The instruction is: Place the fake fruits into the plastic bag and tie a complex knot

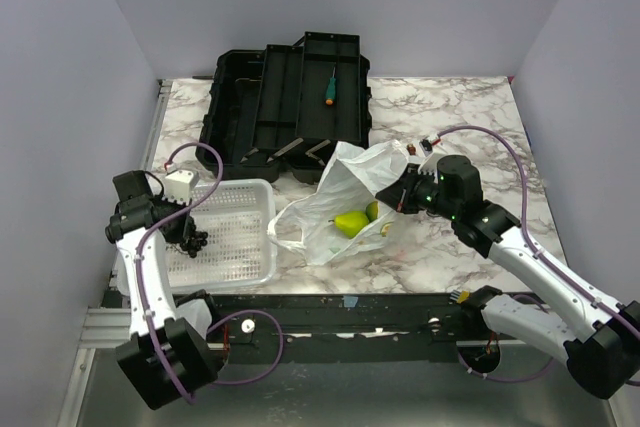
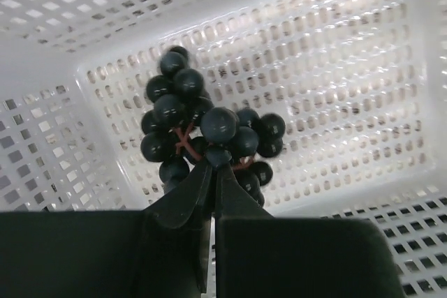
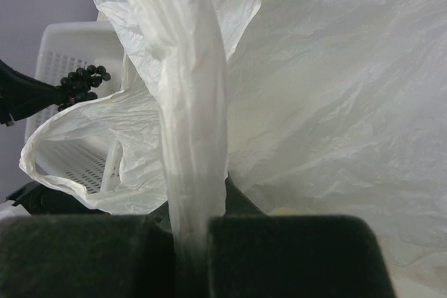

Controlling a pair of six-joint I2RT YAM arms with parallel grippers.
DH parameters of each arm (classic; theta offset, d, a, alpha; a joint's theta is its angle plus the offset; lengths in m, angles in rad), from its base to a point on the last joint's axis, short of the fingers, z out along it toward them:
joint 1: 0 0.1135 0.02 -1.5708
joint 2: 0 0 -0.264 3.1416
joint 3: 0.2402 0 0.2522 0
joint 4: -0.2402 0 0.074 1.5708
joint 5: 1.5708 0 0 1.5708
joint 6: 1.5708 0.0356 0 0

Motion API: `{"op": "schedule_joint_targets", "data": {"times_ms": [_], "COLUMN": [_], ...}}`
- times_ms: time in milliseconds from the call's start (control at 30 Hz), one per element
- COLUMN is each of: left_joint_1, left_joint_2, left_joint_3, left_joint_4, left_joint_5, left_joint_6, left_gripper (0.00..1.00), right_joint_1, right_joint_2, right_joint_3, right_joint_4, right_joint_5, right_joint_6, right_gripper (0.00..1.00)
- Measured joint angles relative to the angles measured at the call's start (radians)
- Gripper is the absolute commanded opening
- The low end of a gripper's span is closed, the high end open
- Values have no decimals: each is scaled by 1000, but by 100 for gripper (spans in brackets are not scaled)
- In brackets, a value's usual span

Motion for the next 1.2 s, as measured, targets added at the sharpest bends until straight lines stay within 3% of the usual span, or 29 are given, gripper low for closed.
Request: {"op": "schedule_joint_targets", "data": {"times_ms": [300, 467, 767, 967, 1200], "left_joint_1": [-59, -164, -564, -872, -1038], "left_joint_2": [-131, -144, -124, 32, 198], "left_joint_3": [166, 298, 527, 652, 596], "left_joint_4": [-197, -274, -199, -82, 45], "left_joint_5": [181, 314, 454, 455, 435], "left_joint_6": [87, 104, -20, -77, -79], "left_gripper": [0, 0, 0, 0, 0], "right_joint_1": [0, 0, 0, 0, 0], "right_joint_2": [6, 6, 5, -1, -37], "right_joint_3": [0, 0, 0, 0, 0], "right_joint_4": [0, 0, 6, 8, 32], "right_joint_5": [-5, -10, -27, -41, -42], "right_joint_6": [0, -4, -18, -18, -18], "right_gripper": [1, 1, 1, 1, 1]}}
